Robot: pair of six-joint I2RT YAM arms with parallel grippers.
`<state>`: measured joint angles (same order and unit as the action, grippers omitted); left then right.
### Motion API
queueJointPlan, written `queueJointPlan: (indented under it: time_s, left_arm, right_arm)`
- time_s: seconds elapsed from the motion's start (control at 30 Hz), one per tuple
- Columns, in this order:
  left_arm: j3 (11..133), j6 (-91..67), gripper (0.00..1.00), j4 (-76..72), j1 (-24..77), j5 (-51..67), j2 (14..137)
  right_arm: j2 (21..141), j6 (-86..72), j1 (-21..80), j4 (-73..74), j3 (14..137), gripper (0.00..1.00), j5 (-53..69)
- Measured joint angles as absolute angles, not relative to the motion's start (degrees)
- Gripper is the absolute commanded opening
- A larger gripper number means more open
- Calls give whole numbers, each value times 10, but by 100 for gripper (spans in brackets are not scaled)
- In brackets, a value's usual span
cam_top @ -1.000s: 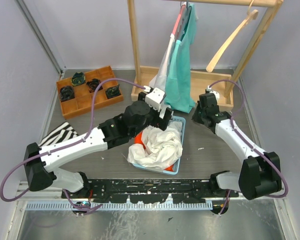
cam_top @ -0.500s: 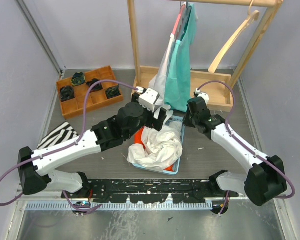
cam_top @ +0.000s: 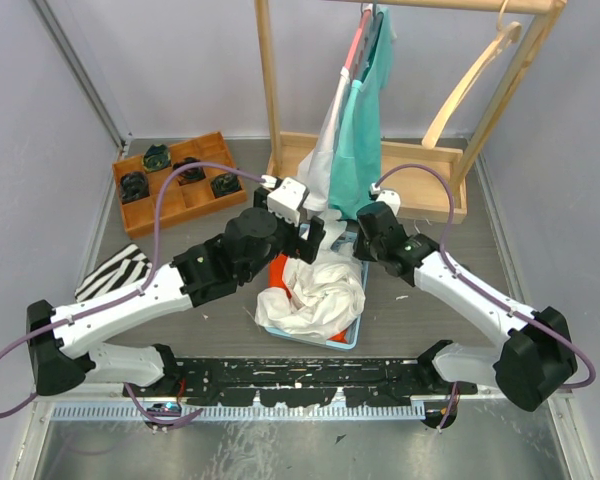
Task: Remove the t-shirt from the hanger
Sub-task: Pick up the hanger at the center of the board.
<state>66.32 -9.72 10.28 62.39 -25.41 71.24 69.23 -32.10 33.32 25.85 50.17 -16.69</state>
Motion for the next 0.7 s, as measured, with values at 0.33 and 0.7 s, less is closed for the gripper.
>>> queueJointPlan:
  time_s: [0.33, 0.7]
  left_arm:
    - [651, -100, 98, 106, 624, -255, 711]
    - [651, -108, 98, 106, 623, -250, 721]
  right_arm:
    - [686, -321, 356, 274, 507, 13, -194]
    - [625, -319, 357, 297, 532, 12, -209]
